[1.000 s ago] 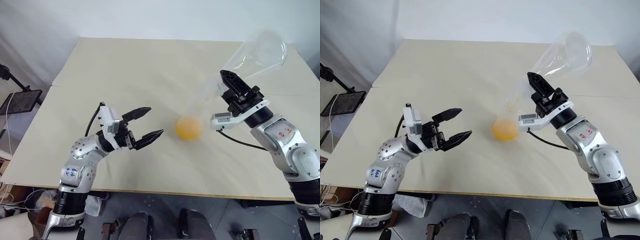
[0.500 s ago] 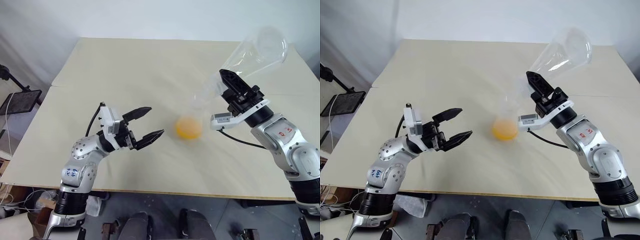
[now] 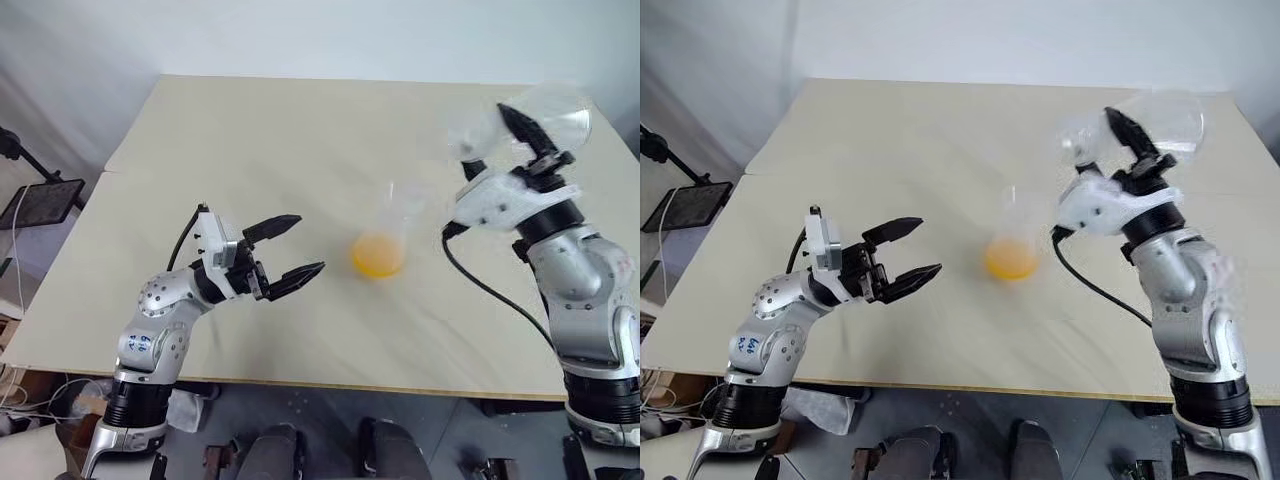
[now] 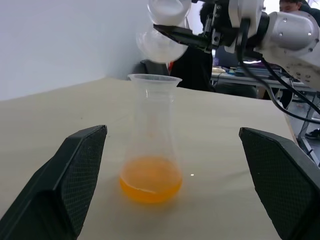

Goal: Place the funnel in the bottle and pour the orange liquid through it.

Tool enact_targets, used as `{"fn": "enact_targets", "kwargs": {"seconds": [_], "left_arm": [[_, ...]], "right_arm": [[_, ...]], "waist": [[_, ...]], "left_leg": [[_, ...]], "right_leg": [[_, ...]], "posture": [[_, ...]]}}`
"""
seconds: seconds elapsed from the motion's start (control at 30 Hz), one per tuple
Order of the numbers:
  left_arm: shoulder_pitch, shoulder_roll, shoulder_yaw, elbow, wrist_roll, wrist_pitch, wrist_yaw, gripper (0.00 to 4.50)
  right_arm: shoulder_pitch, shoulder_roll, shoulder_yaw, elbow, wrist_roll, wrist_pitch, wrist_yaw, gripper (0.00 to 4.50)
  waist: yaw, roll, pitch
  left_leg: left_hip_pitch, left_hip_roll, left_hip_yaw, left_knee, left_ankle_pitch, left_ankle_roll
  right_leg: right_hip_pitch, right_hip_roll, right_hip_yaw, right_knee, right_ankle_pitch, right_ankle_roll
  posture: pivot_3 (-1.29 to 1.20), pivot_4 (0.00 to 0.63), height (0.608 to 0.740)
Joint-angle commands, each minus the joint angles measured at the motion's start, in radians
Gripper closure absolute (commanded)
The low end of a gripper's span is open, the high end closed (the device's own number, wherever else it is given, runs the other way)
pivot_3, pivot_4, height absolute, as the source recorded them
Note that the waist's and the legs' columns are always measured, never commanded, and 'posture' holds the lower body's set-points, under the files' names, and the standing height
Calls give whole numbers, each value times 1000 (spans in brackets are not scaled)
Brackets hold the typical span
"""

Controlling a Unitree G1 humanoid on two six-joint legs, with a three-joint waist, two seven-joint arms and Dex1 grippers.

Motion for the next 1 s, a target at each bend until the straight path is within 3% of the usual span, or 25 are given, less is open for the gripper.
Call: {"fn": "enact_targets", "kwargs": {"seconds": [0.03, 0.13, 0.23, 0.53, 0.73, 0.93, 1.0], "left_arm": [[-20, 11, 18, 0, -5, -8, -14, 0], [-26, 14, 15, 4, -4, -5, -20, 0], [-38, 13, 13, 11, -4, -3, -22, 0], [-16, 10, 17, -16, -7, 2, -3, 0], [-9, 17, 22, -22, -10, 4, 1, 0], [-3, 54, 53, -16, -16, 9, -3, 0], [10, 85, 54, -1, 26, -3, -5, 0]], "right_arm": [[-35, 15, -113, -4, 137, 169, 36, 2083], [-90, 107, -245, 83, 392, 402, 77, 2083], [-69, 66, -245, 195, 377, 342, 56, 2083], [-88, 68, -368, 415, 547, 302, -21, 2083], [-18, 38, -388, 376, 629, 268, 12, 22], [110, 38, -463, 208, 736, 227, 24, 22], [168, 66, -548, 159, 860, 174, 86, 22]], "waist": [[2, 0, 0], [0, 0, 0], [0, 0, 0], [-3, 0, 0], [1, 0, 0], [1, 0, 0], [1, 0, 0]], "left_leg": [[0, 0, 0, 0, 0, 0], [0, 0, 0, 0, 0, 0], [0, 0, 0, 0, 0, 0], [0, -1, 1, -1, 0, 0], [0, -1, 1, -1, 0, 0], [0, -1, 1, -1, 0, 0], [1, -1, 1, -1, 0, 0]], "right_leg": [[0, 0, 0, 0, 0, 0], [0, 0, 0, 0, 0, 0], [0, 0, 0, 1, 0, 0], [-1, -1, 0, 2, 0, 0], [-1, -1, 1, 2, 0, 0], [-1, -1, 1, 1, 0, 0], [-1, -1, 1, 1, 0, 0]], "posture": [[0, 150, 740], [0, 150, 740], [0, 150, 740], [0, 150, 740], [0, 150, 740], [0, 150, 740], [0, 150, 740]]}}
